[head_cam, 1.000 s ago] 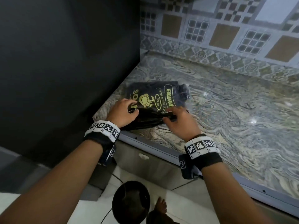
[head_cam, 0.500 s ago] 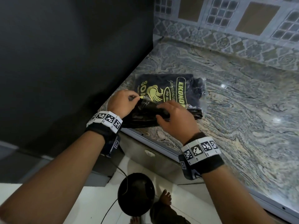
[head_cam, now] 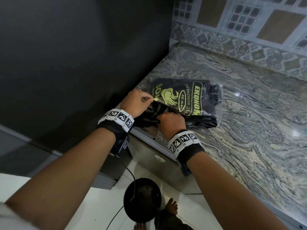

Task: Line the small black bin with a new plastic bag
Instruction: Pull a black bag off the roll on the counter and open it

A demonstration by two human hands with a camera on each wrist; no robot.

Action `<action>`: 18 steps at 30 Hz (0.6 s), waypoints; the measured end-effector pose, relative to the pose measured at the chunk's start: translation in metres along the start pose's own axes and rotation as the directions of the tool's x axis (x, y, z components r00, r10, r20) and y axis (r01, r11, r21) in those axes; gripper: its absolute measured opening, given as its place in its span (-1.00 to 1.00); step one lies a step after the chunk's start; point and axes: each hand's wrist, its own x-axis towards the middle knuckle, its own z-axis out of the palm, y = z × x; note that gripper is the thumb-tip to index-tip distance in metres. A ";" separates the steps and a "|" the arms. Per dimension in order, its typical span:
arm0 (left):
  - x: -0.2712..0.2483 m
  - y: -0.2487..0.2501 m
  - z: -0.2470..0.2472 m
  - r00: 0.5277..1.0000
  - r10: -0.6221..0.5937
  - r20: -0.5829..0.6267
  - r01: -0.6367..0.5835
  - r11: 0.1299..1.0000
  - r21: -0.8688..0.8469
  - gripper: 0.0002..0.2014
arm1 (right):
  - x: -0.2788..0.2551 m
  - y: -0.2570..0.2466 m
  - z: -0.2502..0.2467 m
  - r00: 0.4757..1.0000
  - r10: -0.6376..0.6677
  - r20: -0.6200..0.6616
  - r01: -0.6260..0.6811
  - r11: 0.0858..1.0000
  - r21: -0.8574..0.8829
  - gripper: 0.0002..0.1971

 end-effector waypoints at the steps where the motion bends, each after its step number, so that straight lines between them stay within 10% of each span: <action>1: -0.002 -0.002 -0.002 1.000 0.008 0.008 -0.008 1.000 -0.006 -0.82 | -0.001 0.000 -0.001 1.000 0.007 -0.017 -0.006 1.000 0.021 -0.78; 11: -0.058 -0.035 -0.026 0.970 -0.243 -0.013 0.232 0.938 -0.258 -0.40 | -0.027 0.007 -0.026 0.982 -0.039 -0.185 0.076 0.977 0.200 -0.79; 18: -0.088 -0.016 -0.025 0.944 -0.315 0.095 0.310 0.759 -0.572 -0.64 | -0.044 -0.001 -0.039 0.969 -0.064 -0.239 0.118 0.969 0.218 -0.78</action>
